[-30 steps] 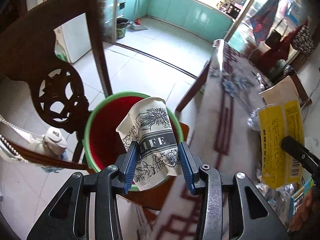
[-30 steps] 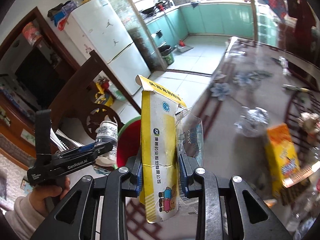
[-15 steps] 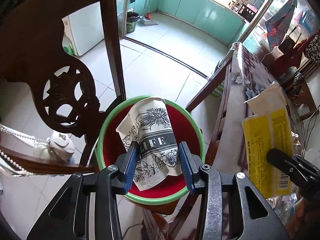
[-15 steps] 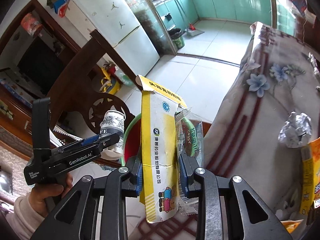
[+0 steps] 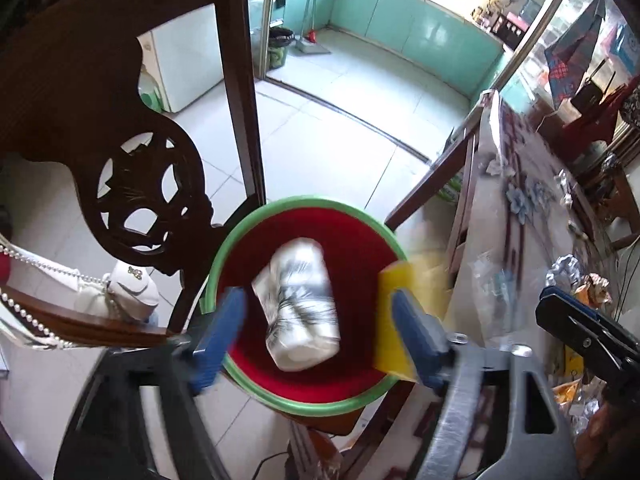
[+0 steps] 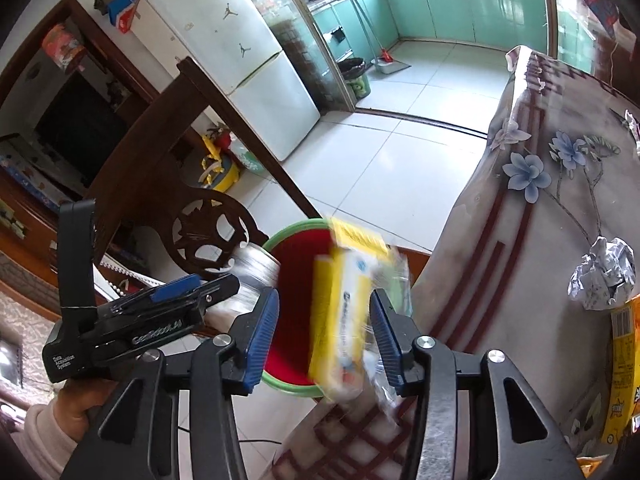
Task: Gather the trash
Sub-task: 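Open the left tool to drop the cup while the right tool drops the carton into the bucket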
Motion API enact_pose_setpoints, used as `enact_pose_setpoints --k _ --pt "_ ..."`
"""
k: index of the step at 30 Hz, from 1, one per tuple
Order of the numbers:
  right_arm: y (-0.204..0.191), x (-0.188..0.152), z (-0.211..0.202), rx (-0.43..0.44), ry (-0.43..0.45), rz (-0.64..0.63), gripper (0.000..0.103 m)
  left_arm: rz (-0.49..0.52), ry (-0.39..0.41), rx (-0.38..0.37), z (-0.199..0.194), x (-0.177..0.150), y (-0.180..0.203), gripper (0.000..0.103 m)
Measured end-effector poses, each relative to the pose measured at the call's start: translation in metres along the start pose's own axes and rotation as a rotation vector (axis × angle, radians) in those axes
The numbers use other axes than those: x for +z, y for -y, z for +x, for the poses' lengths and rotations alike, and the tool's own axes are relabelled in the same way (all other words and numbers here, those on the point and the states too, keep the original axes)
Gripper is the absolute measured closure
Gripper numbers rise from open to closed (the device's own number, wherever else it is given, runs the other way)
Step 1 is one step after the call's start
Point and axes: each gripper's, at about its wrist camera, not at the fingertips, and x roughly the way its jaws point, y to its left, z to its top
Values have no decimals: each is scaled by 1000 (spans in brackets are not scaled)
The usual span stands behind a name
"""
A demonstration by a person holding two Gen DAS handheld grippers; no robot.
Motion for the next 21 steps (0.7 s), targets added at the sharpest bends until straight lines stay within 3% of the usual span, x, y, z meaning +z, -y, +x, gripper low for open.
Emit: enact_pose_setpoints --k 14,21 --pt "35 -26 -65 -70 75 75 57 -14 8 -10 -10 -13 5 24" --pt "46 -52 -72 -86 44 109 57 3 -5 -30 -11 -24 18 24"
